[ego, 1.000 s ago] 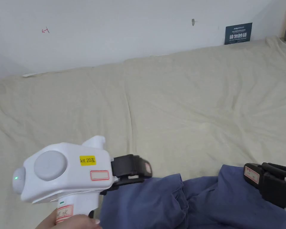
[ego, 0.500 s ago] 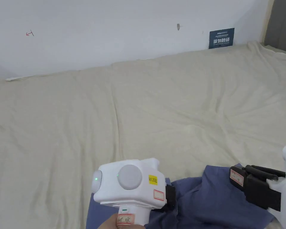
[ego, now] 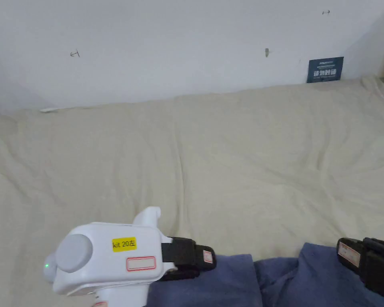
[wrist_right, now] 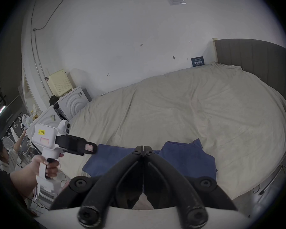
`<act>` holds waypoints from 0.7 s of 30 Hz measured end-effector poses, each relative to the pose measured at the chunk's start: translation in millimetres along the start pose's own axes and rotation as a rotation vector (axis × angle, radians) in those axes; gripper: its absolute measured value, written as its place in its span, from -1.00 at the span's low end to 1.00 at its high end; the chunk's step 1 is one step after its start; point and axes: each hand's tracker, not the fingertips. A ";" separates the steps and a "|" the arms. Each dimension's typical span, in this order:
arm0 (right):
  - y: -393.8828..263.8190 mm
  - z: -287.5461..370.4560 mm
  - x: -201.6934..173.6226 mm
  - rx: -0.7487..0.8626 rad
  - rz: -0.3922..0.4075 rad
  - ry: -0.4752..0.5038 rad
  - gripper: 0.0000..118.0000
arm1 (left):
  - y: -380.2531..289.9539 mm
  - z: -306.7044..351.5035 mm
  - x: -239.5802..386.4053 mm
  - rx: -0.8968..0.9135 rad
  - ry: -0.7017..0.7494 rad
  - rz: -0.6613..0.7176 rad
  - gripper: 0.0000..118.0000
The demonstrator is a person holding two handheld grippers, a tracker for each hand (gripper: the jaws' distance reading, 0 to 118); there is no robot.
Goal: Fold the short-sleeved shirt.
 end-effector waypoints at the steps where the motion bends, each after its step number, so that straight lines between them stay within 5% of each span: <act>1: 0.1 -0.4 -0.7 -0.001 0.002 0.000 -1.00 | 4.4 9.5 -14.4 0.003 0.028 0.012 -1.00; 7: 4.6 -4.8 -5.7 -0.024 0.016 -0.001 -1.00 | 10.7 32.7 -100.5 -0.119 0.029 0.127 -0.99; 8: 5.4 -5.2 -7.6 -0.025 0.016 -0.004 -1.00 | 10.3 33.4 -109.9 -0.124 0.008 0.154 -0.82; 10: 7.6 -5.8 -8.4 -0.026 0.003 -0.006 -1.00 | 9.4 30.7 -125.6 -0.120 -0.029 0.183 0.41; 11: 8.3 -6.1 -8.5 -0.026 -0.009 -0.003 -1.00 | 8.9 28.4 -130.0 -0.131 -0.046 0.184 0.85; 12: 8.5 -6.4 -9.7 -0.026 -0.016 -0.003 -1.00 | 8.0 26.0 -134.3 -0.135 -0.082 0.197 1.00; 16: 7.9 -12.4 -13.0 -0.039 -0.005 -0.027 -1.00 | 5.6 -5.7 -147.8 -0.196 -0.273 0.320 1.00; 21: 6.6 -18.0 -15.8 -0.058 -0.003 -0.029 -1.00 | 6.1 -34.3 -127.4 -0.197 -0.275 0.267 1.00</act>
